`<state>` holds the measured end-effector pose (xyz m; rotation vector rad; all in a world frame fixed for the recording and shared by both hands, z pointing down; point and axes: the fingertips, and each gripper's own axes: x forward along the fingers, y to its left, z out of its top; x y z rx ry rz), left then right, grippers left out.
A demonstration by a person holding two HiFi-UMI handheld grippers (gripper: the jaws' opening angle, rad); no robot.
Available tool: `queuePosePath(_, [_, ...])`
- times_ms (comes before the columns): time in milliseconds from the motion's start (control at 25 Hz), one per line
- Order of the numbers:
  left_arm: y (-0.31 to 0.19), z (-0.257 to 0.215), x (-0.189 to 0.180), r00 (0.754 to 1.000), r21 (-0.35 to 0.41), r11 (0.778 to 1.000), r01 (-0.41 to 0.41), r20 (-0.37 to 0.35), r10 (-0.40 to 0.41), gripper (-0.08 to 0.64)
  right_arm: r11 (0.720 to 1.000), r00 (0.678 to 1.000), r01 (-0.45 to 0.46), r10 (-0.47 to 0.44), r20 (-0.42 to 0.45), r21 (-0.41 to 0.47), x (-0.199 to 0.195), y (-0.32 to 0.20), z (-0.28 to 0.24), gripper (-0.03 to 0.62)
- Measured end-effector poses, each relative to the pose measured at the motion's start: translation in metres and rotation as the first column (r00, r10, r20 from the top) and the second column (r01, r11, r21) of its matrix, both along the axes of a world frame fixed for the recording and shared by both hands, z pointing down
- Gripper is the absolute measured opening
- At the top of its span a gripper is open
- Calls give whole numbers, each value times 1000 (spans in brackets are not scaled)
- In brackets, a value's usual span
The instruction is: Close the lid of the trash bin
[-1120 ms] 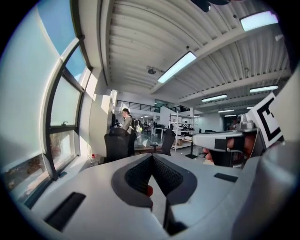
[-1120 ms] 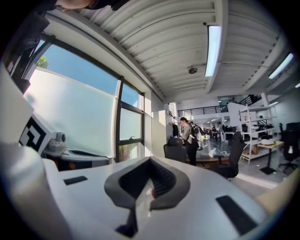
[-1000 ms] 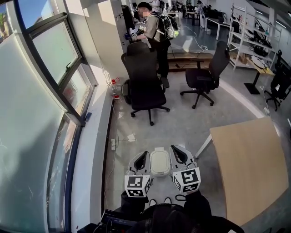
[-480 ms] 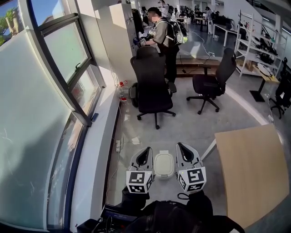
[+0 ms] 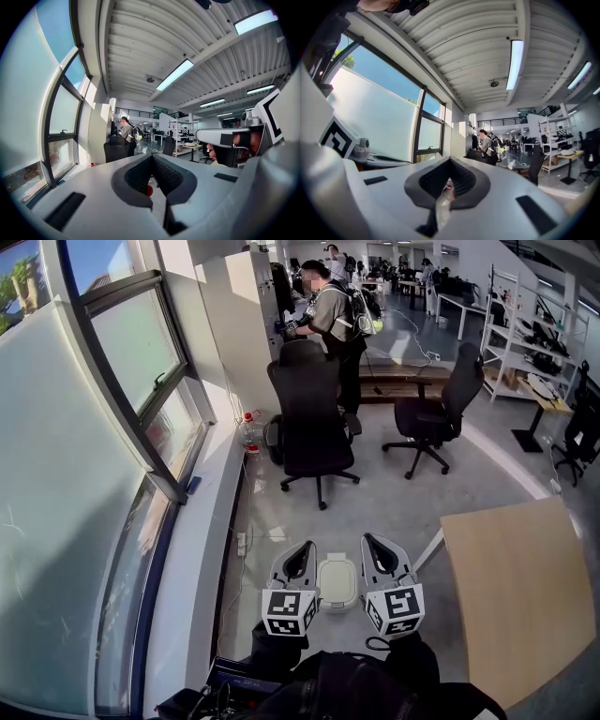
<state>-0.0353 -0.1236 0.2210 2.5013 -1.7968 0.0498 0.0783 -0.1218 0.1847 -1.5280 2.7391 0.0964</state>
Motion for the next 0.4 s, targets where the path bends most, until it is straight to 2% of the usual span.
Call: queuePosePath(400, [4, 4, 1, 1000, -5, 1000, -19, -7, 19, 2, 1000, 1000, 11, -11, -6, 4, -4, 7, 3, 5])
